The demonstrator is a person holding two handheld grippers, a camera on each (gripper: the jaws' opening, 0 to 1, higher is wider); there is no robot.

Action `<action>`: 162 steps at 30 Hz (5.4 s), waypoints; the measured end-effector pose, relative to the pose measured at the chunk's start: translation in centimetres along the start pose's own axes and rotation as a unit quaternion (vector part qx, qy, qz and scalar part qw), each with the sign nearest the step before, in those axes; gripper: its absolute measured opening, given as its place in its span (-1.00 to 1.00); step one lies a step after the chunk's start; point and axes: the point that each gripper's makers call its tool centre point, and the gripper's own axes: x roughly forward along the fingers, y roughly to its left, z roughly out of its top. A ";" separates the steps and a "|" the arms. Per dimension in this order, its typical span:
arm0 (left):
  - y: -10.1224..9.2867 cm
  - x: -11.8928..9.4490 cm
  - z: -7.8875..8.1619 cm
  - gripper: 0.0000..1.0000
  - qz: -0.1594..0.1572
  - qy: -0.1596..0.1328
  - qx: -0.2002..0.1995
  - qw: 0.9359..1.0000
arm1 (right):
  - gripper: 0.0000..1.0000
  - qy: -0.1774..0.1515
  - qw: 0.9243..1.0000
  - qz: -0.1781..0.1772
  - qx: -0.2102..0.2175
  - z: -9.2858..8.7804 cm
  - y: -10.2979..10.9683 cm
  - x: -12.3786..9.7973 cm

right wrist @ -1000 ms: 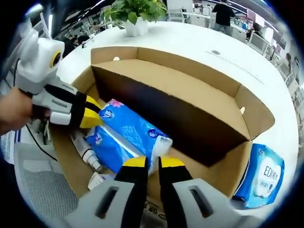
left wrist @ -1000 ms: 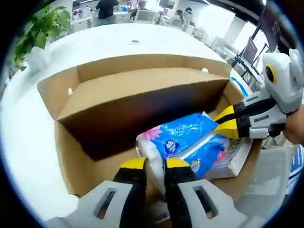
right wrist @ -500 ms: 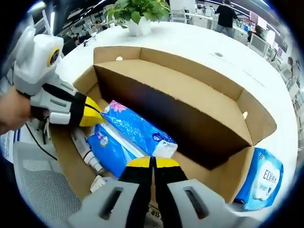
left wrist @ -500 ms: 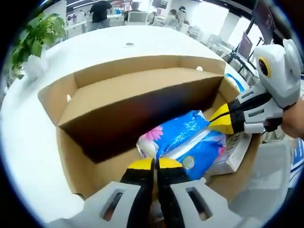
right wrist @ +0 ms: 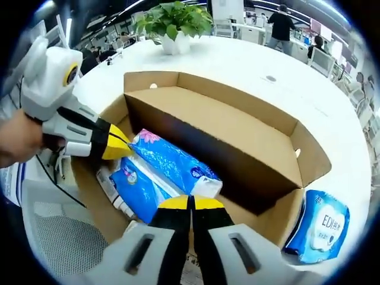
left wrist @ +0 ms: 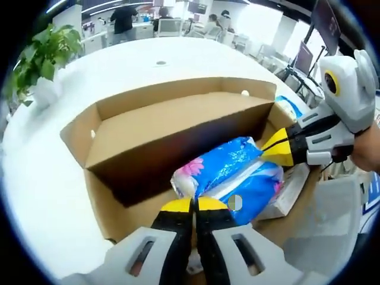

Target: Operate the shoe box by opening the lid, removing the specified soft item, and placing it in the target area until the item is outside and the box remains undamaged.

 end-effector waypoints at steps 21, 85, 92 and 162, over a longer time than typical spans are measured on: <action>-1.8 -4.8 2.8 -1.00 0.002 -0.038 0.021 0.999 | -1.00 -0.053 0.998 -0.012 -0.010 2.8 0.7 -5.2; -15.8 -3.0 10.1 -1.00 -0.066 -0.038 0.097 0.992 | -1.00 -0.114 0.988 -0.090 0.060 -1.0 -10.1 -16.3; -17.2 -1.9 10.8 -1.00 -0.069 -0.032 0.109 0.991 | -1.00 -0.114 0.987 -0.094 0.070 -2.0 -11.7 -16.7; -36.7 14.3 17.5 -1.00 -0.103 -0.004 0.094 0.990 | -1.00 -0.085 0.985 -0.102 0.108 -14.3 -34.6 -21.7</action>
